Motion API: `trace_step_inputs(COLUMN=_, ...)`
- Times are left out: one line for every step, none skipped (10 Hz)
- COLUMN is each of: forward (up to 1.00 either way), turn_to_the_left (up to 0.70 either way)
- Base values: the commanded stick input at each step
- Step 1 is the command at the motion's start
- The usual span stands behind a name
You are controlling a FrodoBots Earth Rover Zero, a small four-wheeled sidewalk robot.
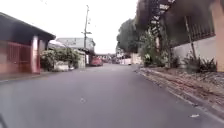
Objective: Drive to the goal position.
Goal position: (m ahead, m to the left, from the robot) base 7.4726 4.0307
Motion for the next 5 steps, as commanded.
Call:
trace_step_inputs(forward=1.0, turn_to_the_left=0.0)
trace_step_inputs(forward=1.0, turn_to_the_left=0.0)
trace_step_inputs(forward=1.0, turn_to_the_left=0.0)
trace_step_inputs(forward=1.0, turn_to_the_left=0.0)
trace_step_inputs(forward=1.0, turn_to_the_left=0.0)
